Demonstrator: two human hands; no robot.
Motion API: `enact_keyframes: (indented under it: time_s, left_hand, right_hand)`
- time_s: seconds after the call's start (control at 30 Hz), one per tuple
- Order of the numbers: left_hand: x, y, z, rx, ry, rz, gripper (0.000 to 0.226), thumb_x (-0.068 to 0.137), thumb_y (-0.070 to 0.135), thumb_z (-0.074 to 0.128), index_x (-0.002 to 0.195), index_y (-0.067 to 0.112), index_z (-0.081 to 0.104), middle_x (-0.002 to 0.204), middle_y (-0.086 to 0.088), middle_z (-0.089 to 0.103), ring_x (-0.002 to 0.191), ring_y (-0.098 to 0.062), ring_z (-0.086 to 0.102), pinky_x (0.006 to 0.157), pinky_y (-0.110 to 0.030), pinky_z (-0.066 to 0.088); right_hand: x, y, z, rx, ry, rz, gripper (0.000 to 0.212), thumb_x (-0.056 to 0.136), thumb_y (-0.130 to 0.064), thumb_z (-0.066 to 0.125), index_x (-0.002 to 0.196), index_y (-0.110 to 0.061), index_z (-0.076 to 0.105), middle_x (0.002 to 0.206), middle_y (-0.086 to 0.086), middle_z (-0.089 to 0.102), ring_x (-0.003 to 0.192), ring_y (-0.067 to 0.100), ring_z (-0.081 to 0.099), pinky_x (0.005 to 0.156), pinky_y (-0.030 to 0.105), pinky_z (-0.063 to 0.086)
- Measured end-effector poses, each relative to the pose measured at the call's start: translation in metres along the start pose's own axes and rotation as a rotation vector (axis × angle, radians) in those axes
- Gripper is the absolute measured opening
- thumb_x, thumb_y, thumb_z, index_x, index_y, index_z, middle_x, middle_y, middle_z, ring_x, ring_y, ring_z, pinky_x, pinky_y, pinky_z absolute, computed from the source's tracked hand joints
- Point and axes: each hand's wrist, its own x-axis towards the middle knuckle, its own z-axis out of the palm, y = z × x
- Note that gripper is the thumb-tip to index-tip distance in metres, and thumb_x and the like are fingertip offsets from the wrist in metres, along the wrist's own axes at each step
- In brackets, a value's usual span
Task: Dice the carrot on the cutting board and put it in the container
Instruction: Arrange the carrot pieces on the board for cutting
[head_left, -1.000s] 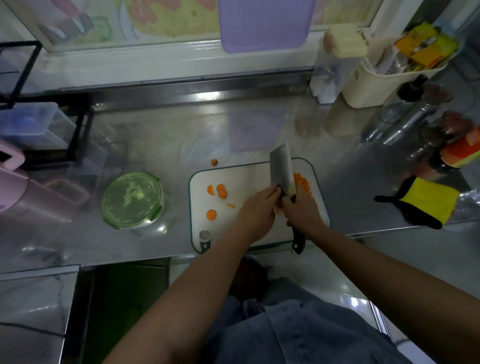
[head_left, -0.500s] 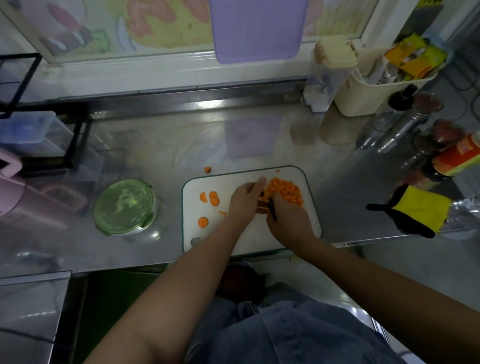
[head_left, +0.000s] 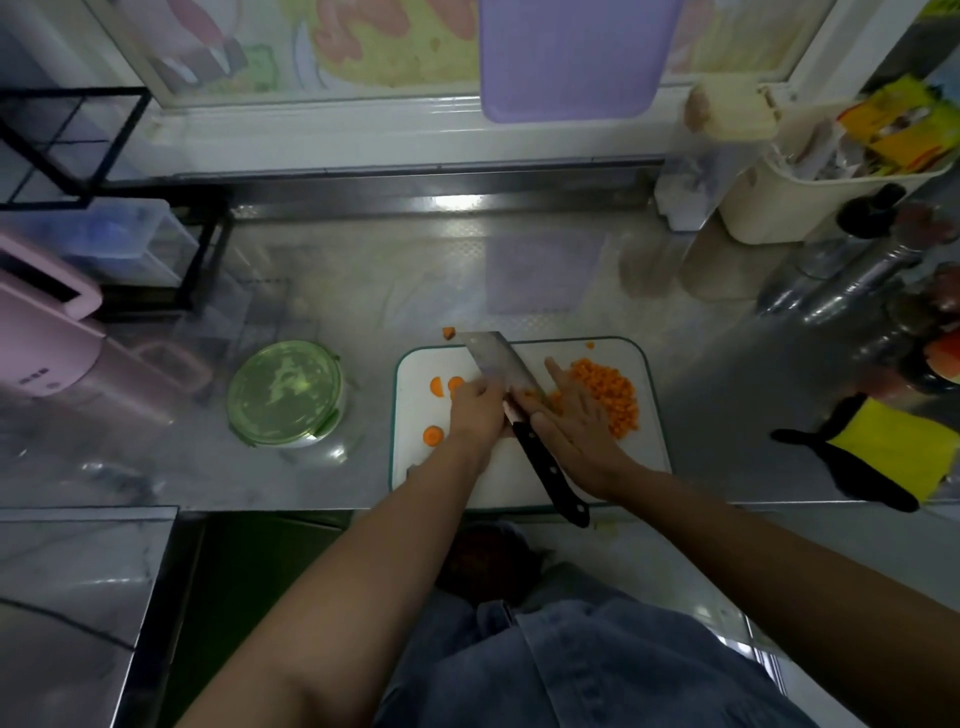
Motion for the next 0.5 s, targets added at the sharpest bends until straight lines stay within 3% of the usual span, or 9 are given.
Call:
enact_keyframes:
  time_s: [0.17, 0.33, 0.5]
  left_hand:
    - [0.001, 0.000, -0.002, 0.034, 0.003, 0.000, 0.040, 0.096, 0.004, 0.039, 0.057, 0.011, 0.039, 0.054, -0.005, 0.038, 0.039, -0.008, 0.039, 0.034, -0.014, 0.031]
    - [0.002, -0.002, -0.003, 0.063, 0.013, 0.018, 0.039, 0.095, 0.004, 0.039, 0.057, 0.013, 0.042, 0.054, -0.002, 0.043, 0.045, -0.011, 0.042, 0.035, -0.014, 0.033]
    - [0.001, 0.001, -0.007, 0.034, 0.047, 0.014, 0.040, 0.094, 0.005, 0.043, 0.056, 0.014, 0.036, 0.054, -0.004, 0.039, 0.048, -0.015, 0.038, 0.038, -0.018, 0.035]
  right_hand:
    - [0.004, 0.019, 0.001, -0.054, 0.020, 0.229, 0.072, 0.085, -0.064, 0.004, 0.149, -0.037, 0.019, 0.159, -0.004, -0.012, 0.146, 0.019, -0.010, 0.115, 0.043, -0.003]
    - [0.005, 0.005, -0.004, -0.069, -0.006, 0.040, 0.060, 0.088, -0.062, 0.006, 0.145, -0.047, 0.011, 0.159, -0.008, -0.011, 0.141, 0.005, -0.015, 0.109, 0.027, -0.010]
    - [0.008, 0.007, -0.003, -0.070, 0.020, 0.240, 0.067, 0.092, -0.056, 0.013, 0.144, -0.021, 0.036, 0.160, 0.001, 0.002, 0.145, 0.023, 0.000, 0.115, 0.045, 0.006]
